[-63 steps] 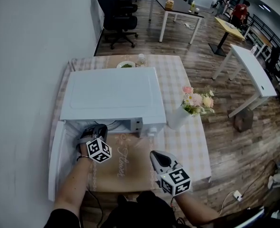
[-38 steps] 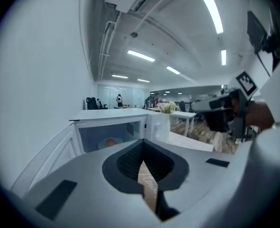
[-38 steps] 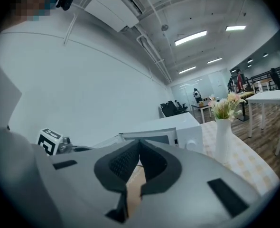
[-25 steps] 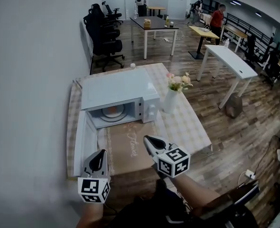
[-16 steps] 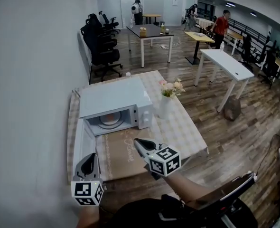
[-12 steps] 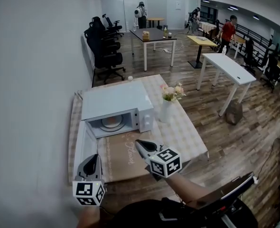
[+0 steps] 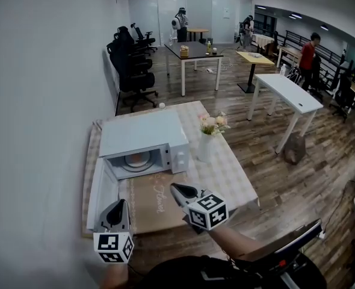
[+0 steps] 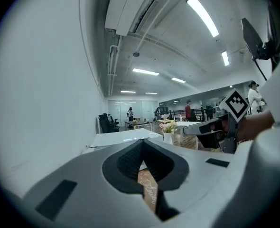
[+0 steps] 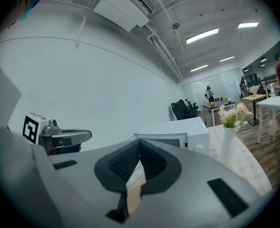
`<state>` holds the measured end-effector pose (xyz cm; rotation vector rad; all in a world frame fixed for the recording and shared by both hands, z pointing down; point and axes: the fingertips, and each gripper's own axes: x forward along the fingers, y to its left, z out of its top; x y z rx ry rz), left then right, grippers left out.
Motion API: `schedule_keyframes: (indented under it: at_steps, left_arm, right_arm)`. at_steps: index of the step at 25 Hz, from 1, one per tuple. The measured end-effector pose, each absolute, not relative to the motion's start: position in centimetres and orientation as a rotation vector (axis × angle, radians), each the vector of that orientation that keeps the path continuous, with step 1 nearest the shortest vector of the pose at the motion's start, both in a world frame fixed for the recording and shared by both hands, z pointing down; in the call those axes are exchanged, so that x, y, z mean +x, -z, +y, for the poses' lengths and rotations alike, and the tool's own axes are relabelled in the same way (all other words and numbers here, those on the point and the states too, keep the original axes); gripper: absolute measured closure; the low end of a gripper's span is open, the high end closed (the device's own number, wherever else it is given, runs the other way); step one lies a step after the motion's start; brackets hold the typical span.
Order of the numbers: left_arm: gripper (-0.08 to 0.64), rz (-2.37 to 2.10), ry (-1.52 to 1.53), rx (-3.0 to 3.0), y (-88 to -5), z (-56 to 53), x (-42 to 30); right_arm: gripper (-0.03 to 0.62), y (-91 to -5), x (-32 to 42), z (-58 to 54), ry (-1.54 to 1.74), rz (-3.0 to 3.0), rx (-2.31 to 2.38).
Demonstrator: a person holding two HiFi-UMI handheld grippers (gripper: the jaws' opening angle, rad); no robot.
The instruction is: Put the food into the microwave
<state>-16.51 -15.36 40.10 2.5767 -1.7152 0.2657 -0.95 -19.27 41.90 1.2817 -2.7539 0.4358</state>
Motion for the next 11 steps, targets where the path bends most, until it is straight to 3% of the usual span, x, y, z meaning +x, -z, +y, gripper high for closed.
schedule_keyframes:
  at_steps: [11]
  left_arm:
    - [0.552, -1.716, -0.245, 2.561, -40.1, -15.6, -15.0]
  right_arm:
    - [0.584, -41.6, 0.1, -19.7, -0.438, -2.765, 1.271]
